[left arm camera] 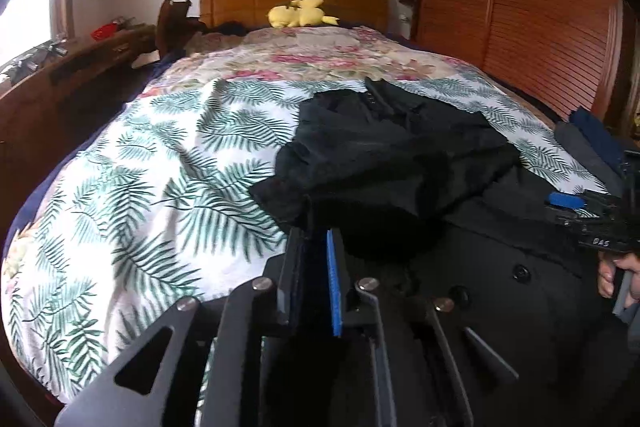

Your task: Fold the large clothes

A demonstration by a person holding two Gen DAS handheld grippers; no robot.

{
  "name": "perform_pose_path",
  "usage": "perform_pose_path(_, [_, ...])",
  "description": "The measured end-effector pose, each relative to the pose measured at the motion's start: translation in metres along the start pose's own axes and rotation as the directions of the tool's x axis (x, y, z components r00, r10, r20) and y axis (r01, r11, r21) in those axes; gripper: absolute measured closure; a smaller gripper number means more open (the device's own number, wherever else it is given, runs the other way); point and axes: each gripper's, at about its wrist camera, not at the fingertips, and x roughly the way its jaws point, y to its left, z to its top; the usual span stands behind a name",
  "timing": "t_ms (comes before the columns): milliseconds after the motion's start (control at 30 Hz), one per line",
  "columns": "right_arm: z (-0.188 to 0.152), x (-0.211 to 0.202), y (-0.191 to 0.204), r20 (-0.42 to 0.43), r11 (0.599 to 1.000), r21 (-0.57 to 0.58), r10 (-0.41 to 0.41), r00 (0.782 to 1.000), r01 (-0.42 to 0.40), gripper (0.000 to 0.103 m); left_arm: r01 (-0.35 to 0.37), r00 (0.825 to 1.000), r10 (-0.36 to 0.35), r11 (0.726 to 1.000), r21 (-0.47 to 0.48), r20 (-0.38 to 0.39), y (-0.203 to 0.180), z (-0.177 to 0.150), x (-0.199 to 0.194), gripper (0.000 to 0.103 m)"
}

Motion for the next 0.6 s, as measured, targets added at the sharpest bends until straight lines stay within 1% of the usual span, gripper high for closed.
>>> perform_pose_path(100, [0.0,0.004,0.006,-0.012,1.0,-0.014,-0.008,1.0,0.008,0.047,0.008,1.0,-0.008,1.0,0.008,0.001,-0.005,0.004,0.005,0.091])
perform_pose_path(233, [-0.002,0.006,0.01,-0.019,0.999,-0.031,-0.014,1.0,0.013,0.047,0.001,1.0,-0.001,1.0,0.012,0.0,-0.01,0.013,0.012,0.088])
perform_pose_path(400, [-0.003,0.006,0.01,-0.017,0.999,-0.037,-0.016,1.0,0.016,0.047,-0.008,1.0,0.008,1.0,0.007,-0.015,-0.008,0.017,0.027,0.087])
perform_pose_path(500, [-0.004,0.005,0.01,-0.016,0.999,-0.041,-0.019,1.0,0.018,0.047,-0.034,0.999,0.034,0.999,0.01,-0.031,-0.006,0.014,0.037,0.087])
perform_pose_path(600, [-0.005,0.003,0.009,-0.014,0.999,-0.046,-0.022,1.0,0.022,0.047,-0.03,0.999,0.029,1.0,-0.006,-0.04,-0.002,0.011,0.043,0.087])
